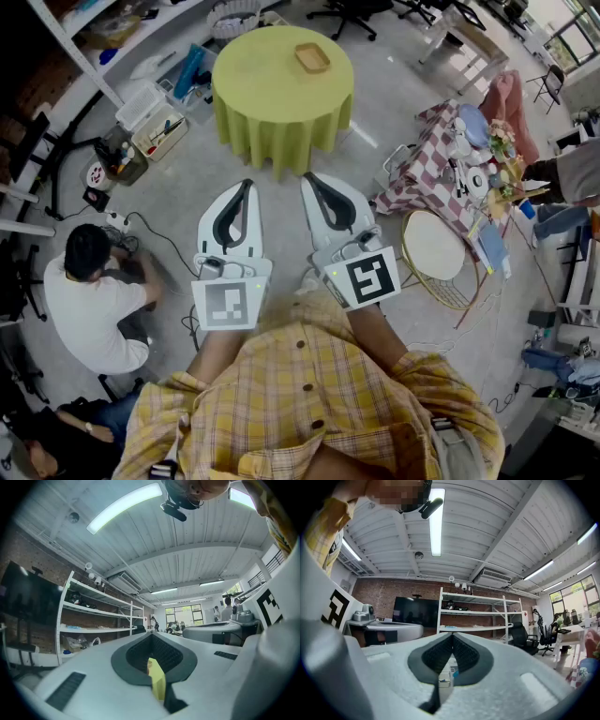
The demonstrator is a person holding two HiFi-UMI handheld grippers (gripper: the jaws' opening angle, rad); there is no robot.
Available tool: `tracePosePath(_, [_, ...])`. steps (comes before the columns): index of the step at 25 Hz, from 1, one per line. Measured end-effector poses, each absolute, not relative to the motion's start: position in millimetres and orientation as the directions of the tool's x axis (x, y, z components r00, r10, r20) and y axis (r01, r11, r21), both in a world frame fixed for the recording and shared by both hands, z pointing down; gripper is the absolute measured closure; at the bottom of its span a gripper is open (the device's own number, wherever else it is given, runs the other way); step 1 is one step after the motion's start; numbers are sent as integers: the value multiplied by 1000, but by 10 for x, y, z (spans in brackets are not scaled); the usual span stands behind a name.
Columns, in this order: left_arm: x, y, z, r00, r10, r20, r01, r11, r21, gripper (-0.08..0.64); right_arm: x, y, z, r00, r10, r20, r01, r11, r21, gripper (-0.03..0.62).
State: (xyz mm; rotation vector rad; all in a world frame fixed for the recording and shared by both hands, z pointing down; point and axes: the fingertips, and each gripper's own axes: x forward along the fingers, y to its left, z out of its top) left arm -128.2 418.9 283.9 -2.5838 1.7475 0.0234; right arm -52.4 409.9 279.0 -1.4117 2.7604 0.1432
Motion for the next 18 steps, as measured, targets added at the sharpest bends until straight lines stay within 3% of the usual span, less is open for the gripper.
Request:
tracePosePath(11, [-644,4084,2945,347,-938,1,-937,-346,-48,555,100,3928,2913,-615,-785,-74,-788,615,18,595])
tracePosePath(18, [-230,4031,2993,310,-950,-25,-948,-307,-88,555,440,3883,3078,-687,-726,6,-726,687,14,595])
